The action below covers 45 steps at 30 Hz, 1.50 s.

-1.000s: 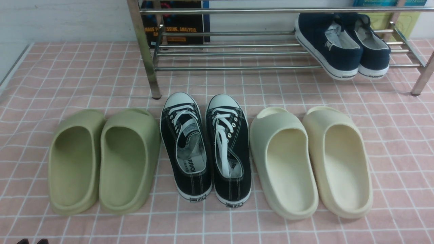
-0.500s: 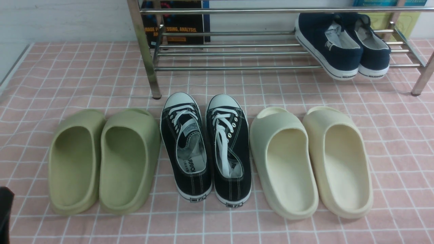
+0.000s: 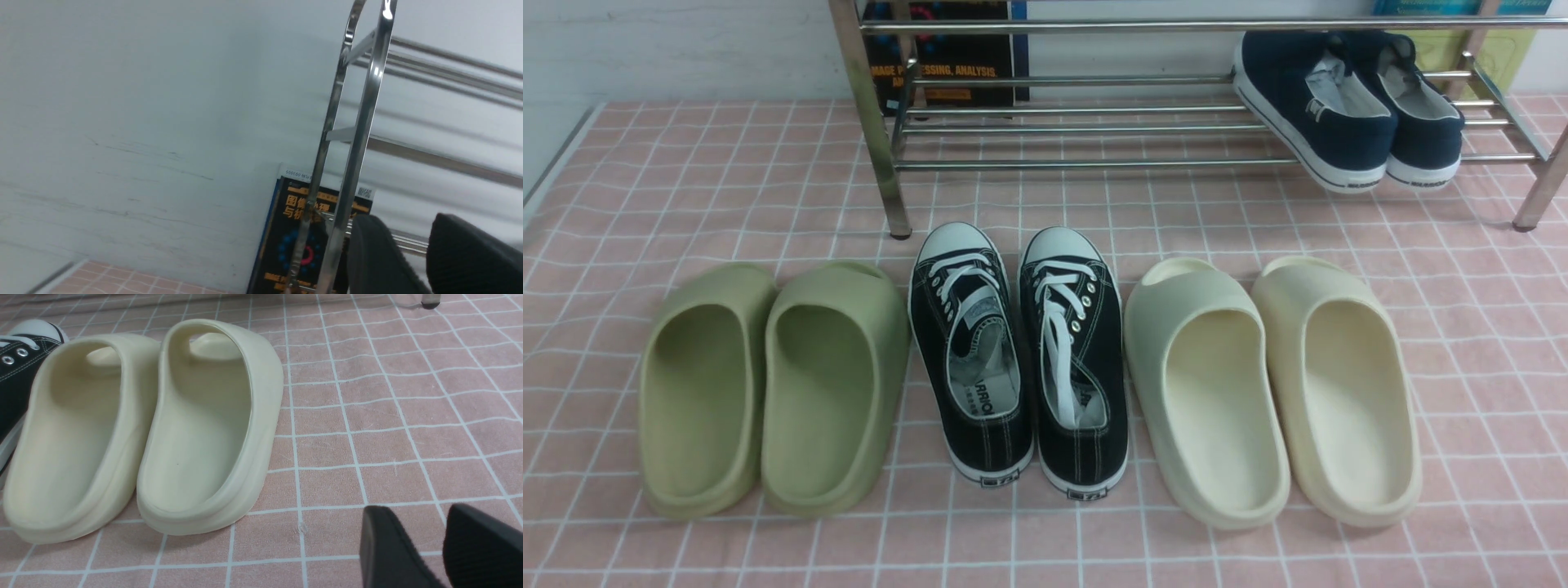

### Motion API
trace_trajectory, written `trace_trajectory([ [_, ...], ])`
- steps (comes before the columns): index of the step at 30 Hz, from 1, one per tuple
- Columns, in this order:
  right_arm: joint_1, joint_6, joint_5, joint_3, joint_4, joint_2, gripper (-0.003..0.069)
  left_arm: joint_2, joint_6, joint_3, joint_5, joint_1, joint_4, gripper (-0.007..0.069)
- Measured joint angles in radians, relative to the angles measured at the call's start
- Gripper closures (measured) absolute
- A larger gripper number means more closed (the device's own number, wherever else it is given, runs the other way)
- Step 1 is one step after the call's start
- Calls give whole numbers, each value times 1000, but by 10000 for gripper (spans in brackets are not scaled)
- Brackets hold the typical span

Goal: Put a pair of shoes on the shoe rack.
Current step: Use the left arm to grab the shoe closest to it

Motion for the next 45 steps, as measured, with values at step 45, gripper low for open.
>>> trace_trajectory([
  [45, 0, 0, 0, 0, -1, 0, 421, 1702, -285, -1407, 1337, -549, 343, 363],
])
